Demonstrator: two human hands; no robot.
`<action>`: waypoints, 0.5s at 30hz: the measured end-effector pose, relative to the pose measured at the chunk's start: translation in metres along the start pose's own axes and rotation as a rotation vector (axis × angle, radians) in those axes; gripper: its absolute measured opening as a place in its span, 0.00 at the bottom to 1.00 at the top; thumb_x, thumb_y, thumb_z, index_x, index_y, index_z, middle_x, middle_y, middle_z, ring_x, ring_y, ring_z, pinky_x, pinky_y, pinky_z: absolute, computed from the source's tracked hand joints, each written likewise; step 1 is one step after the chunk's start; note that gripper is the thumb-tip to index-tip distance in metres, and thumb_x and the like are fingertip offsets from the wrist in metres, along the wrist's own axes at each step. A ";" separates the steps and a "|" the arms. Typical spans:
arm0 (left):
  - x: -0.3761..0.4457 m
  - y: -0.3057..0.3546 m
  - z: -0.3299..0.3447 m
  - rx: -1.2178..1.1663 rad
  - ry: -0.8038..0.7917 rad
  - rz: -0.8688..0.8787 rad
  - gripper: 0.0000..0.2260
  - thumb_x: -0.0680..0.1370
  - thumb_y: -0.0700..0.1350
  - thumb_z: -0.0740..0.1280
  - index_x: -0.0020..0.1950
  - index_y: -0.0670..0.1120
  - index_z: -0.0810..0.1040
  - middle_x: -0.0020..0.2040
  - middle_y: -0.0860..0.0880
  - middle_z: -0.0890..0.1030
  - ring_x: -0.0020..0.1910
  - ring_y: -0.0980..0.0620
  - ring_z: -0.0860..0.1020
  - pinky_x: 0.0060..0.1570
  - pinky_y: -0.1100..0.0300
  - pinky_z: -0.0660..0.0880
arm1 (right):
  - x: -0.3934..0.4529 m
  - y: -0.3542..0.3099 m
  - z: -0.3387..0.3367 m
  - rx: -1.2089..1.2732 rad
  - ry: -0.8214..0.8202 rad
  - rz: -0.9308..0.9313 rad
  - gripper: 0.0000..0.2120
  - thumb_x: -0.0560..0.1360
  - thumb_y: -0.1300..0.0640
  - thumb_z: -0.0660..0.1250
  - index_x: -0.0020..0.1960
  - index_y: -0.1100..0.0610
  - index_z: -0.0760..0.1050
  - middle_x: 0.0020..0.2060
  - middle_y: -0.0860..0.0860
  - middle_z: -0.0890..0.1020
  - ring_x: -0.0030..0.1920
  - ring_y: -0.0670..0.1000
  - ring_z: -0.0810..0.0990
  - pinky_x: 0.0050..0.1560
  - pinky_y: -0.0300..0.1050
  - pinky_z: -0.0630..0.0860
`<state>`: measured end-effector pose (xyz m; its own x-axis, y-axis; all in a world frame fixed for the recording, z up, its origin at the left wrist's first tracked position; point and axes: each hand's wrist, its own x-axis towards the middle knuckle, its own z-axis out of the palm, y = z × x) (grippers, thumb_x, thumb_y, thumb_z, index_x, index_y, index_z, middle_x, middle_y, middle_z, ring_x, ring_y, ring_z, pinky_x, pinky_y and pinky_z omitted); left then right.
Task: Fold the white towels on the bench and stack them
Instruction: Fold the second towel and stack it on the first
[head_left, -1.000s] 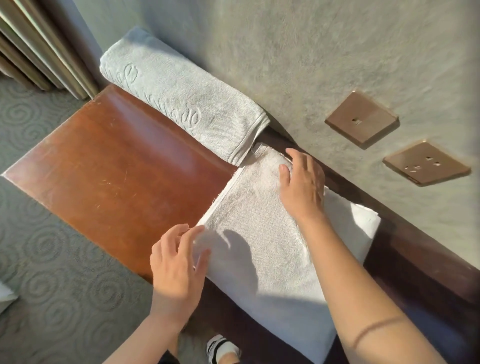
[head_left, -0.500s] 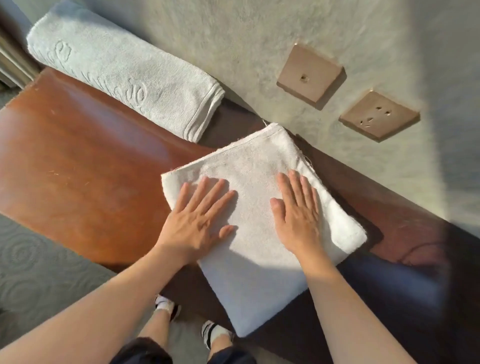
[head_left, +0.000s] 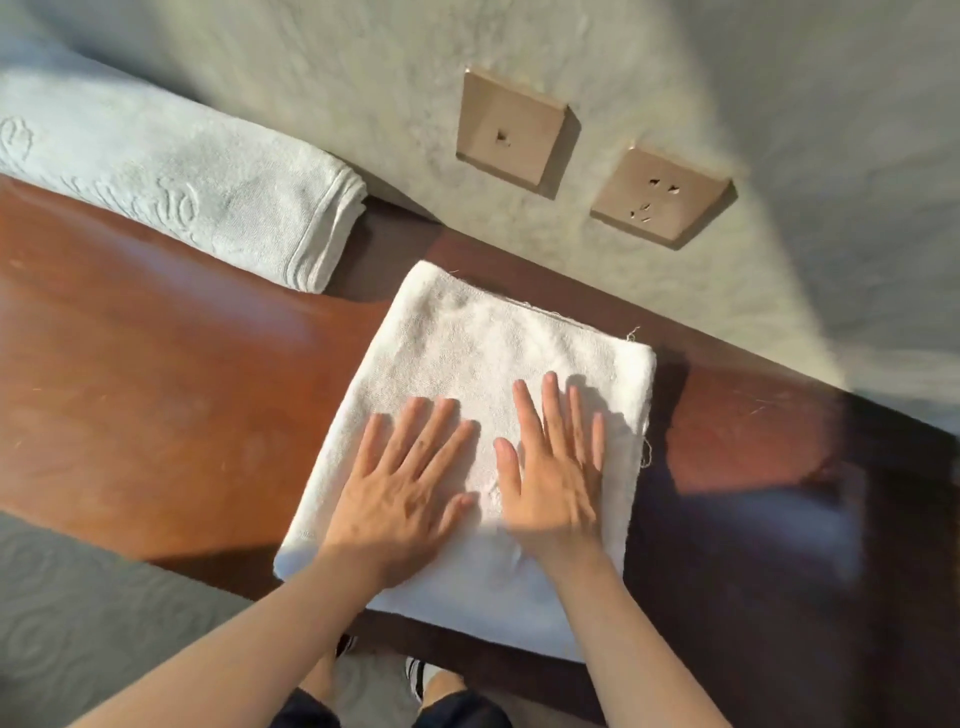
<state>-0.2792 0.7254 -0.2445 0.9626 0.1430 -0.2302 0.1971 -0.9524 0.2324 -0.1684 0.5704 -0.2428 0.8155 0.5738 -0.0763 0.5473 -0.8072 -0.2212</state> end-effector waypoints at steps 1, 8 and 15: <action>0.001 -0.003 0.004 0.014 0.010 0.009 0.31 0.83 0.64 0.49 0.84 0.55 0.46 0.84 0.52 0.45 0.82 0.46 0.43 0.78 0.40 0.44 | 0.008 0.012 0.001 -0.055 -0.043 -0.084 0.29 0.83 0.40 0.49 0.82 0.46 0.52 0.82 0.50 0.52 0.82 0.53 0.46 0.80 0.62 0.48; 0.021 0.001 0.010 0.060 0.072 0.047 0.33 0.82 0.65 0.50 0.84 0.53 0.47 0.84 0.52 0.47 0.83 0.46 0.46 0.78 0.39 0.47 | 0.058 0.076 -0.017 -0.099 0.030 0.226 0.31 0.83 0.39 0.44 0.83 0.50 0.51 0.82 0.51 0.51 0.82 0.52 0.46 0.80 0.61 0.42; 0.025 0.004 0.009 0.058 0.098 0.032 0.34 0.82 0.65 0.51 0.84 0.51 0.49 0.84 0.54 0.50 0.83 0.48 0.48 0.80 0.42 0.46 | 0.064 0.068 -0.006 -0.154 -0.013 -0.064 0.30 0.84 0.39 0.44 0.83 0.45 0.45 0.82 0.48 0.47 0.82 0.50 0.42 0.81 0.57 0.44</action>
<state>-0.2566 0.7230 -0.2579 0.9824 0.1350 -0.1291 0.1574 -0.9705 0.1826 -0.0784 0.5514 -0.2569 0.7759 0.6258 -0.0796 0.6214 -0.7800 -0.0741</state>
